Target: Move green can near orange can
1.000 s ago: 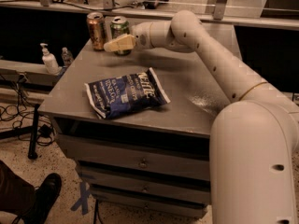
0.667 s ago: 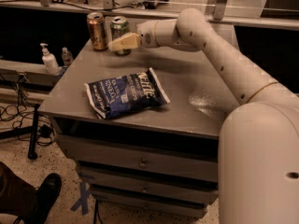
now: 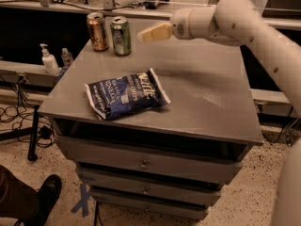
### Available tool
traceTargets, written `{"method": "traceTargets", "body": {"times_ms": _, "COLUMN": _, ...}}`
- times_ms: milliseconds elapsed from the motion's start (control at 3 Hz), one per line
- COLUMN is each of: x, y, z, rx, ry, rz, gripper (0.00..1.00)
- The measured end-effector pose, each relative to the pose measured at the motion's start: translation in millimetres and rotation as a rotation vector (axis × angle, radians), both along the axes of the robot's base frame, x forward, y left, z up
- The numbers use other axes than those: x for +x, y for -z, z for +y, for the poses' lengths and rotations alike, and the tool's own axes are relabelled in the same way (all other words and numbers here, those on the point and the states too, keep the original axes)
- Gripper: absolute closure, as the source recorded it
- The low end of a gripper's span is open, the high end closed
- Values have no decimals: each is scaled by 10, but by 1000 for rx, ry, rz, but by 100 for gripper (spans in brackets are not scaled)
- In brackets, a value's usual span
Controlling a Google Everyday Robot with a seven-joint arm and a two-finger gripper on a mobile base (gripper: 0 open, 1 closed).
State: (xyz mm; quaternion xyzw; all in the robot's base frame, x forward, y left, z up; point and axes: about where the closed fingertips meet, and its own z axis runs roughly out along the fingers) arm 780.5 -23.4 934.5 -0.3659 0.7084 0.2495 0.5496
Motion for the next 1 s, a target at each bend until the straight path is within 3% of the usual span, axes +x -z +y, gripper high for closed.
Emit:
{"method": "traceTargets", "body": {"times_ms": 333, "x": -231, "y": -285, "z": -533, "rx": -38, "ry": 106, "rz": -52, "gripper": 0}}
{"method": "traceTargets", "body": {"times_ms": 667, "x": -524, "y": -568, "z": -1089, "rx": -67, "ry": 258, "rz": -116, "gripper": 0}}
{"method": "traceTargets", "body": {"times_ms": 1000, "x": -493, "y": -587, "z": -1142, "rx": -62, "ry": 293, "rz": -137, "gripper": 0}}
